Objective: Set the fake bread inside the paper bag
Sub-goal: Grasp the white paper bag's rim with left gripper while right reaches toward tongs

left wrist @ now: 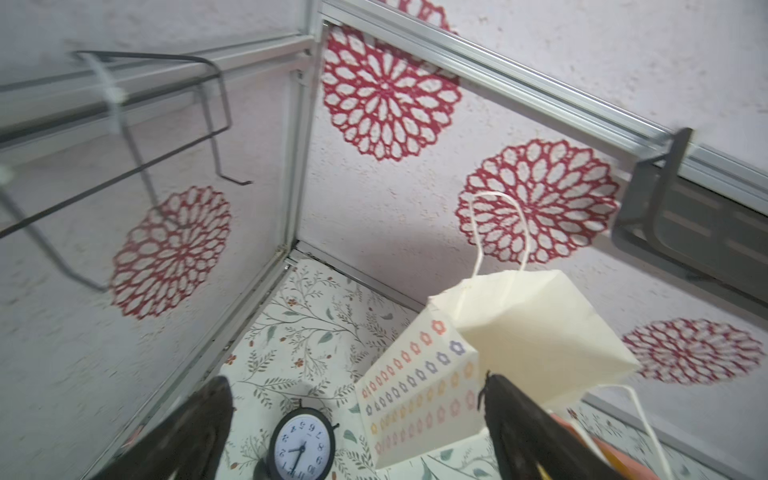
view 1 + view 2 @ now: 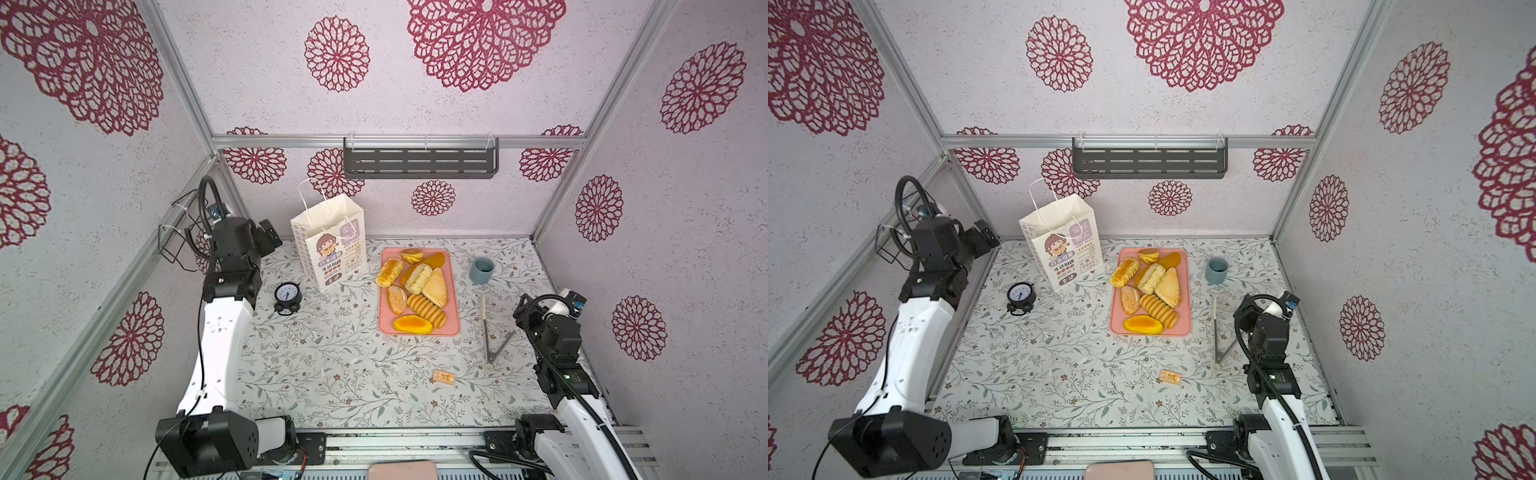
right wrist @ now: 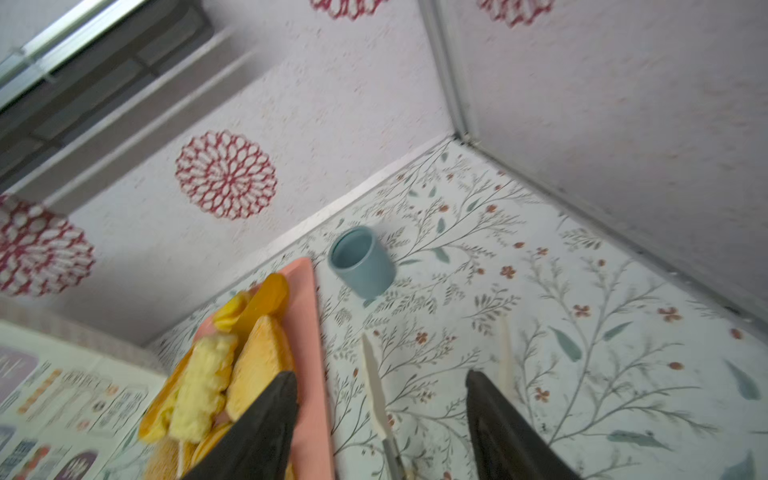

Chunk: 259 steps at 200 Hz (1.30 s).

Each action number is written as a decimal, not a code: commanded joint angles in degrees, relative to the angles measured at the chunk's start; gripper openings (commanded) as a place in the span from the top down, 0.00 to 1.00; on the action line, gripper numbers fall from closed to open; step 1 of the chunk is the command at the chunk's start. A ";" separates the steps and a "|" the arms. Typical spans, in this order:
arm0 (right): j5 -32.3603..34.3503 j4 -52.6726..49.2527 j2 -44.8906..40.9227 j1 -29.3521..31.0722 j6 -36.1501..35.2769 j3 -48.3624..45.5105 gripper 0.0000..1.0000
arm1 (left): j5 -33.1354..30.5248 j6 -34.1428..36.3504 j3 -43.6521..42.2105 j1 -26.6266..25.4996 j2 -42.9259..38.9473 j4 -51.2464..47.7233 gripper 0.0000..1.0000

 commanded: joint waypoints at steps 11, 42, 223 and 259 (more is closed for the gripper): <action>-21.26 -5.21 10.21 6.25 4.30 10.53 0.37 | 13.15 9.50 13.26 0.49 9.93 -16.57 0.01; -19.76 -9.72 17.58 19.57 -0.40 20.01 0.30 | 17.24 13.57 25.82 1.85 19.25 -22.86 0.08; -13.09 -9.18 30.90 34.94 2.66 29.04 0.29 | 24.41 16.01 53.48 -1.01 47.07 -24.64 0.19; -12.41 -10.04 31.03 34.94 2.27 29.62 0.29 | 23.03 16.37 53.98 -1.91 48.16 -24.78 0.32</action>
